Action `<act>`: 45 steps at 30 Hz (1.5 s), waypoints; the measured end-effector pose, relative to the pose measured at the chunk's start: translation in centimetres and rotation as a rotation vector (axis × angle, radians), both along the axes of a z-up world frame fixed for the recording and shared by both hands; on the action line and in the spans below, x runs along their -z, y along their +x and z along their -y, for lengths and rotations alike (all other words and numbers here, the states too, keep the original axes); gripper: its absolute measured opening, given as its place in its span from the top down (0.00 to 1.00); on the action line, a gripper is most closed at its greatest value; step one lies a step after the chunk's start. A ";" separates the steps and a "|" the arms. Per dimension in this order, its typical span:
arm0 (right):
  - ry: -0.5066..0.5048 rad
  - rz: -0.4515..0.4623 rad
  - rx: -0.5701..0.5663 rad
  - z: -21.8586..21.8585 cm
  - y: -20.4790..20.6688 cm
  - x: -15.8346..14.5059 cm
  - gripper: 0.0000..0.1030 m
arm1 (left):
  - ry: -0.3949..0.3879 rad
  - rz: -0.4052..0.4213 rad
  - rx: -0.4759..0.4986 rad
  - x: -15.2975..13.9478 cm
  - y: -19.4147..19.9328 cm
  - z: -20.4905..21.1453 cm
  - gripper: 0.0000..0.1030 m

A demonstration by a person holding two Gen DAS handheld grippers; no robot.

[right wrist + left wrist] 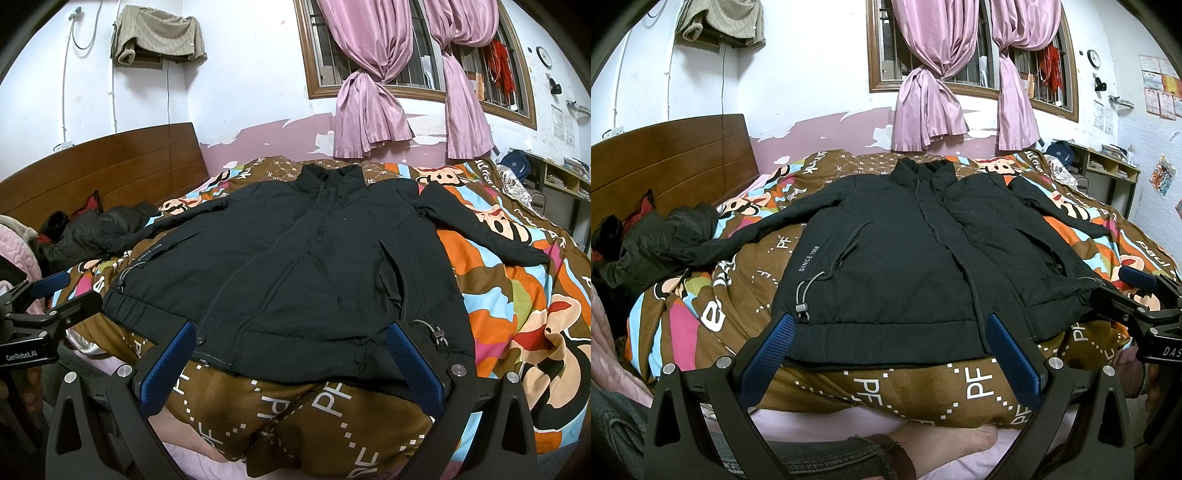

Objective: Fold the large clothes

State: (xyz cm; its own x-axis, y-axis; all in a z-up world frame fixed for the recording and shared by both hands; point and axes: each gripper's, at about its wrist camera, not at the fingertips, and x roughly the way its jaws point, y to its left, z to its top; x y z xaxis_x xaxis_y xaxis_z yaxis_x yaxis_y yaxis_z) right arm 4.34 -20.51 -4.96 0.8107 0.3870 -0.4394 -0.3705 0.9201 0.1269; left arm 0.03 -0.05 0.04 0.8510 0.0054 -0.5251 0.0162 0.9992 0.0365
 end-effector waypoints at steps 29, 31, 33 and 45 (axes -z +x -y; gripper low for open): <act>-0.286 0.000 0.178 2.0 9.9 -8.8 0.00 | 0.002 -0.078 0.047 -5.1 11.1 -0.9 0.02; -0.295 -0.005 0.154 2.3 11.3 -9.9 0.00 | 0.018 -0.075 0.055 -5.9 12.5 -0.5 0.02; -0.310 -0.021 0.132 2.6 12.6 -10.9 0.00 | 0.031 -0.071 0.056 -6.6 13.9 0.0 0.02; -0.494 -0.053 0.159 2.7 20.6 -14.3 0.00 | 0.050 -0.076 0.078 -8.6 21.9 1.7 0.02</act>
